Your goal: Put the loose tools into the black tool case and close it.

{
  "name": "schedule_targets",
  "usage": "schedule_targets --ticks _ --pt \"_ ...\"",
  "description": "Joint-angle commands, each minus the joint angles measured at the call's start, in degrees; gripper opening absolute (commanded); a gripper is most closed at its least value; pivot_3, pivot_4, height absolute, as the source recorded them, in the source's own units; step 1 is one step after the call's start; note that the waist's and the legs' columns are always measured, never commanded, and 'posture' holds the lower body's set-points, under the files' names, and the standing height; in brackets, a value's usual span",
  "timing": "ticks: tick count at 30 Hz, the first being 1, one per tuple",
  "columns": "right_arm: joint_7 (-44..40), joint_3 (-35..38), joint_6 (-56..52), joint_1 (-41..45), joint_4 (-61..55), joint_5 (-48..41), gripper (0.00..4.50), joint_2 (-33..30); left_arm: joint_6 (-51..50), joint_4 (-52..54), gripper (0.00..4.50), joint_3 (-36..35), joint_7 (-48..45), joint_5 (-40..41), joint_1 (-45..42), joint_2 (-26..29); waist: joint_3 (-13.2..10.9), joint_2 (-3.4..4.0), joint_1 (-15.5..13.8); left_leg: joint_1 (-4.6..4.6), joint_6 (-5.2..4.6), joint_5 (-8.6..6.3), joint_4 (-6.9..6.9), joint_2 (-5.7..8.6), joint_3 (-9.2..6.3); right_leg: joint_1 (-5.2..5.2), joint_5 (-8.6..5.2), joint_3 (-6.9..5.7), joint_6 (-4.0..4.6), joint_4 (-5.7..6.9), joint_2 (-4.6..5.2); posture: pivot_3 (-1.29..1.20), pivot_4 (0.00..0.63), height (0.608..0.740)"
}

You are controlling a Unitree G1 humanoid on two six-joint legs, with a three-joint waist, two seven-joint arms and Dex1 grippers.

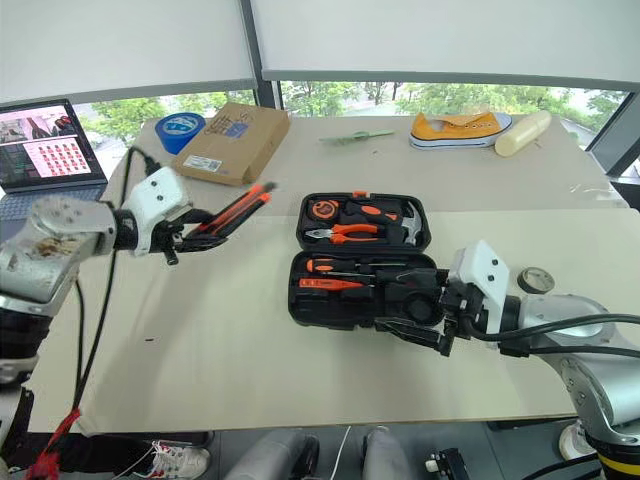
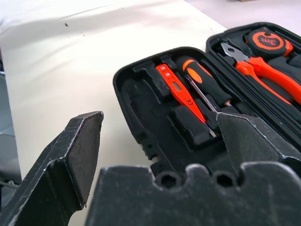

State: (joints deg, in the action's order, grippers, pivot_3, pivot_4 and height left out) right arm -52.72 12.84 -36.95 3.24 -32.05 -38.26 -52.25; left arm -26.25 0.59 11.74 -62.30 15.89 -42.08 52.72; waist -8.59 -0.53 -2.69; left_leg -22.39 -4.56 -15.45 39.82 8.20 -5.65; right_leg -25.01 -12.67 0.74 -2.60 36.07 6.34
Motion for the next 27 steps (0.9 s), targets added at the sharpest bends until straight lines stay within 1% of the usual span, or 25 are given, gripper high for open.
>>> schedule_targets --ticks 1,2,5,8,10,13,16,19,23,27 --pt "0.1 4.0 1.3 -1.8 -1.3 0.6 4.50 -0.8 6.1 -2.0 1.74 5.0 -10.3 -0.3 -6.7 -5.5 0.0 -0.01 -0.1 -0.08 -0.05 0.02 0.04 0.02 -0.01 0.02 0.00 -0.06 -0.01 0.02 -0.02 0.00 0.150 0.735" --pt "0.2 4.2 1.3 -2.2 -1.4 0.6 4.50 -0.8 6.7 -2.9 1.74 5.9 -11.6 -0.9 -7.7 -6.7 0.0 -0.01 0.1 -0.17 -0.06 0.03 0.07 0.02 -0.01 0.01 0.01 -0.08 -0.01 0.01 -0.05 0.00 0.150 0.735" --pt "1.3 6.3 1.1 -5.2 -3.2 1.2 4.50 -0.4 8.2 -3.1 1.74 12.5 -16.8 -4.2 -10.6 -11.1 0.0 -0.01 0.5 -0.38 -0.09 0.05 0.16 -0.03 0.00 -0.12 0.01 -0.07 -0.02 0.08 -0.04 0.00 0.150 0.735" --pt "2.4 8.4 0.5 -7.4 -4.5 0.7 4.50 0.1 7.7 -5.3 1.74 16.6 -17.7 -8.0 -12.7 -14.6 0.0 -0.01 1.1 -0.40 -0.10 0.06 0.14 -0.07 0.03 -0.16 0.01 0.00 -0.02 0.13 -0.09 0.00 0.150 0.735" --pt "3.3 9.6 0.1 -8.5 -5.4 0.3 4.50 0.3 8.0 -6.4 1.74 18.4 -18.2 -10.5 -13.1 -15.7 0.0 -0.02 1.4 -0.40 -0.10 0.07 0.15 -0.07 0.03 -0.16 0.01 0.02 -0.02 0.13 -0.11 0.00 0.150 0.735" --pt "4.4 10.7 -0.3 -10.1 -6.7 0.1 4.50 0.6 9.5 -7.4 1.74 20.1 -19.8 -12.8 -12.9 -16.2 0.0 -0.02 1.9 -0.39 -0.11 0.07 0.14 -0.09 0.03 -0.16 0.01 0.04 -0.02 0.14 -0.14 0.00 0.150 0.735" --pt "5.5 11.6 -0.5 -11.6 -7.9 0.0 4.50 1.2 6.2 -8.6 1.74 21.5 -19.0 -15.4 -13.6 -18.0 0.0 -0.02 1.8 -0.39 -0.11 0.07 0.15 -0.10 0.02 -0.17 0.01 0.02 -0.02 0.15 -0.16 0.00 0.150 0.735" --pt "6.9 11.5 -0.5 -12.3 -8.7 0.3 4.50 2.0 4.6 -8.4 1.74 22.4 -19.7 -17.7 -13.8 -18.3 0.0 -0.02 1.6 -0.42 -0.13 0.08 0.27 -0.06 0.02 -0.14 0.01 0.01 -0.03 0.16 -0.23 0.00 0.150 0.735" --pt "8.0 11.1 -0.4 -13.1 -9.7 0.3 4.50 2.6 -3.6 -8.0 1.74 22.0 -17.7 -18.3 -14.7 -21.5 0.0 -0.02 1.3 -0.42 -0.13 0.08 0.30 -0.06 0.02 -0.13 0.00 0.01 -0.03 0.17 -0.25 0.00 0.150 0.735" --pt "8.5 10.8 -0.2 -13.1 -9.6 0.3 4.50 2.8 -5.1 -7.2 1.74 23.1 -17.4 -20.0 -14.5 -22.2 0.0 -0.01 1.5 -0.42 -0.13 0.08 0.31 -0.05 0.02 -0.14 0.00 0.02 -0.04 0.19 -0.35 0.00 0.150 0.735"
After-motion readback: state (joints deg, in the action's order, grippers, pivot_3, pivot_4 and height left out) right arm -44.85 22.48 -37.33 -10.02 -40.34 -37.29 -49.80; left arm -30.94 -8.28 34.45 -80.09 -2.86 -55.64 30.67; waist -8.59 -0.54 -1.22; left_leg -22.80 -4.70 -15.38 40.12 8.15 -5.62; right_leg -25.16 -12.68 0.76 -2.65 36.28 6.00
